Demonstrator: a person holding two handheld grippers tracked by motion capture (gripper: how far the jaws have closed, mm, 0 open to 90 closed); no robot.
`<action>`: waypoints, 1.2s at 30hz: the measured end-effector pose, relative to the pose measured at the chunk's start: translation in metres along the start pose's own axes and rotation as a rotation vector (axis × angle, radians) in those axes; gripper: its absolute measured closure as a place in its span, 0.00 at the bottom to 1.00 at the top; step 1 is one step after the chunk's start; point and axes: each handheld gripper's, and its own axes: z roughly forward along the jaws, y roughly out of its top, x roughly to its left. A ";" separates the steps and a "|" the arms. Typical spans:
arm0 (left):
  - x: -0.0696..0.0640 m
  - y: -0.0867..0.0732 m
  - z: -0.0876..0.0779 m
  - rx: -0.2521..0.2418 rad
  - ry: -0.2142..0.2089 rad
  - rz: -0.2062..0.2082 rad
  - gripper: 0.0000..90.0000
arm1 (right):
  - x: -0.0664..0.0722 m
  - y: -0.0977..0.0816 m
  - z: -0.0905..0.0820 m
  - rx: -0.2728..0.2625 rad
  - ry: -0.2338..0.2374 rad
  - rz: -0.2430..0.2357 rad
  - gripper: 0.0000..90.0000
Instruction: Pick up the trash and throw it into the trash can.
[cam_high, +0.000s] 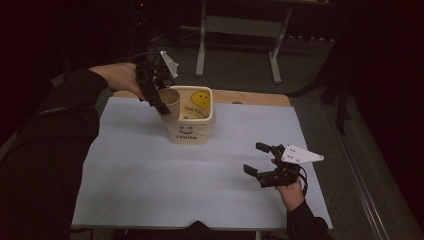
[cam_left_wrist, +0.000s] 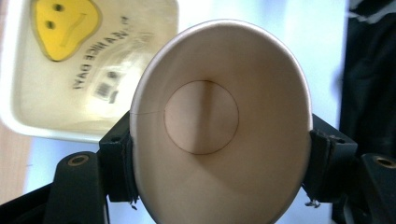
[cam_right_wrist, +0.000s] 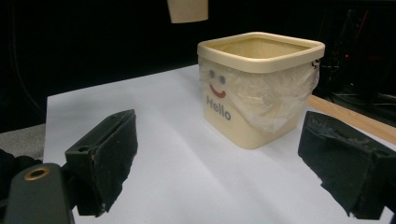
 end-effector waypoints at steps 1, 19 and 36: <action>0.001 0.001 0.000 0.004 0.004 0.008 0.33 | 0.000 0.000 0.000 0.000 0.000 -0.002 0.13; 0.019 0.023 0.001 0.006 0.039 0.000 0.32 | 0.001 -0.001 -0.001 -0.003 0.006 0.004 0.13; 0.040 0.026 0.007 -0.004 0.068 -0.026 0.32 | 0.000 -0.002 -0.001 -0.004 0.013 0.010 0.13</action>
